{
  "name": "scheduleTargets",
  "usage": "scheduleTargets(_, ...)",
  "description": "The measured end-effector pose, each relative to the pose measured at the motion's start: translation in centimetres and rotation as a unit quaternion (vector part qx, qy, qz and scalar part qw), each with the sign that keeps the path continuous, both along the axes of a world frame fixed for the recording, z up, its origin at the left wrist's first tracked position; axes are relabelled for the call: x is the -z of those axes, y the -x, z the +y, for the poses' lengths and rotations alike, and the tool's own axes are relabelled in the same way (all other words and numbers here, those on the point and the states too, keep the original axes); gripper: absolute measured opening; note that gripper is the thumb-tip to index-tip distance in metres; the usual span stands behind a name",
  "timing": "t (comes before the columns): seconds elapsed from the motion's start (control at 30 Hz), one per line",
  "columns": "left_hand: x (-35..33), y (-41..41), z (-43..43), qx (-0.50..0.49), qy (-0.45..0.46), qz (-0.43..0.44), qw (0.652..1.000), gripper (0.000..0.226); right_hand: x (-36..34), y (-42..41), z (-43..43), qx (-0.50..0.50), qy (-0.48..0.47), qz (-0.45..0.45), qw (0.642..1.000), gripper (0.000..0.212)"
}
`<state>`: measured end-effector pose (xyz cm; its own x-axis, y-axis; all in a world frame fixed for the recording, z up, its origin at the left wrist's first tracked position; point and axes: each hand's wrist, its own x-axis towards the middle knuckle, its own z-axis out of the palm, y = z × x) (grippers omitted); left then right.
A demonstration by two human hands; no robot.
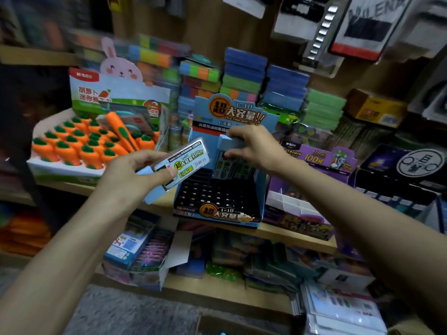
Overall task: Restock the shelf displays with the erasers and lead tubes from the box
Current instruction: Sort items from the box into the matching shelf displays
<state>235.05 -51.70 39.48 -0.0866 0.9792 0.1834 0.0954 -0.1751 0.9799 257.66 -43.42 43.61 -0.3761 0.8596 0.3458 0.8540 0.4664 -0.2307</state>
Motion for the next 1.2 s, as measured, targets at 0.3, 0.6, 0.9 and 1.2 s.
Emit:
scheduleTargets(0.3, 0.1, -0.4, 0.2, -0.047, -0.012, 0.091, 0.995, 0.022, 3.2, 0.5, -0.1, 0.036, -0.17, -0.11, 0.979, 0.036)
scheduleTargets(0.6, -0.2, -1.8, 0.2, 0.013, -0.054, 0.164, 0.985, 0.017, 2.0, 1.6, -3.6, -0.014, -0.025, 0.158, 0.987, 0.032)
scheduleTargets(0.9, -0.1, -3.6, 0.3, 0.009, -0.141, 0.259, 0.956, 0.026, 1.8, 2.8, -6.2, -0.108, 0.047, 0.206, 0.971, 0.015)
scheduleTargets(1.2, 3.5, -2.0, 2.4, -0.037, -0.019, 0.367, 0.929, 0.063, 3.9, -0.8, -2.7, 0.078, 0.036, 0.393, 0.916, 0.014)
